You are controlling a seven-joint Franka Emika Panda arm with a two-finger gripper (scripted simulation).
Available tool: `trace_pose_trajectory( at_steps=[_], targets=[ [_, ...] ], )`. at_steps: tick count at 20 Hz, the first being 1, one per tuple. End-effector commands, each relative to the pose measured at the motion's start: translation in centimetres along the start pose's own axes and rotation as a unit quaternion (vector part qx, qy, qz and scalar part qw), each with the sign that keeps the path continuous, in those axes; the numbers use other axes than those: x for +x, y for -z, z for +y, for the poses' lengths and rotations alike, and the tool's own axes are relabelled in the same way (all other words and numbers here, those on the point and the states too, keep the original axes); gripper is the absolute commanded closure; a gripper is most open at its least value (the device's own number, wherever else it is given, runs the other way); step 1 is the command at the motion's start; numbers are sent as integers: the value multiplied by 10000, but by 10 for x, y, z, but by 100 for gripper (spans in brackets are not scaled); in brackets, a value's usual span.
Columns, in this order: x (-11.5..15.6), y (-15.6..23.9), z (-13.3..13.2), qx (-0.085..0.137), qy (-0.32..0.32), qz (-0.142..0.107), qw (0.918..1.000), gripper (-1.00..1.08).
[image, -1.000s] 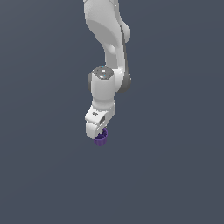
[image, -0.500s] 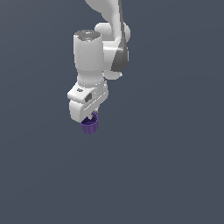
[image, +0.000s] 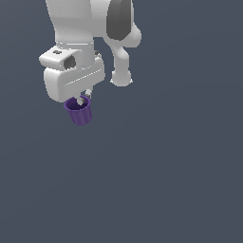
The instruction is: Pick up the object and move it to a goal position.
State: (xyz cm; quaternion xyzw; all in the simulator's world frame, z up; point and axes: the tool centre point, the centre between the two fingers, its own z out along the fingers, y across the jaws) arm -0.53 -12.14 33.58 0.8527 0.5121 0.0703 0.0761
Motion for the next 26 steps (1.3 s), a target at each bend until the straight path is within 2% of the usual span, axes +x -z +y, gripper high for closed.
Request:
trace_pose_trajectory(
  at_steps=[1,8,13,19,26],
  targets=[
    [-9,28,7,-3,4,6,10000,108],
    [-32,99,28,-5,-7,0,10000,108],
    [-45,136,40,-7,-15,-8,10000,108],
    [-54,162,50,-8,-22,-14,10000,108],
    [-57,173,54,-8,-25,-18,10000,108]
  ],
)
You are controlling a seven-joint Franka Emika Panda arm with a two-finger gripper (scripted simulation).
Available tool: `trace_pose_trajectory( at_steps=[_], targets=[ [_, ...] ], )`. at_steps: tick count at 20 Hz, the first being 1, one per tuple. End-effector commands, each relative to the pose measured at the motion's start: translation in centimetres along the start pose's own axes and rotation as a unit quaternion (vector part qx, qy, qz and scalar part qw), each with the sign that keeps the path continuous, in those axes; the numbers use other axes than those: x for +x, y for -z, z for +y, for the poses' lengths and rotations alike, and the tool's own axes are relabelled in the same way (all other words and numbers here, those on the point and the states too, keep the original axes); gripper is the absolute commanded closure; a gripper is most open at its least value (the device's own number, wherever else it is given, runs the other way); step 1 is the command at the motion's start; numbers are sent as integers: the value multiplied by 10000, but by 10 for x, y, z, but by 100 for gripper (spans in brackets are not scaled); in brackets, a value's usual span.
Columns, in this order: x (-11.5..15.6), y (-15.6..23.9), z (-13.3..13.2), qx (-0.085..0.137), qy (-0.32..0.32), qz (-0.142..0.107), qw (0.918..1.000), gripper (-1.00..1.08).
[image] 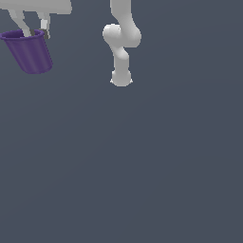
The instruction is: Pick up the object and move it to a goal position.
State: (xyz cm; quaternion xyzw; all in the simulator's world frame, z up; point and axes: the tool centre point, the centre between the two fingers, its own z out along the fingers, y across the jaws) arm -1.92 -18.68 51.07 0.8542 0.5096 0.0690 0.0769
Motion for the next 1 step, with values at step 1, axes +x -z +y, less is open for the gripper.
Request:
trace_pose_trajectory(
  at_steps=[1],
  targets=[
    [0,3,1,-7,2,1,10000,108]
  ],
)
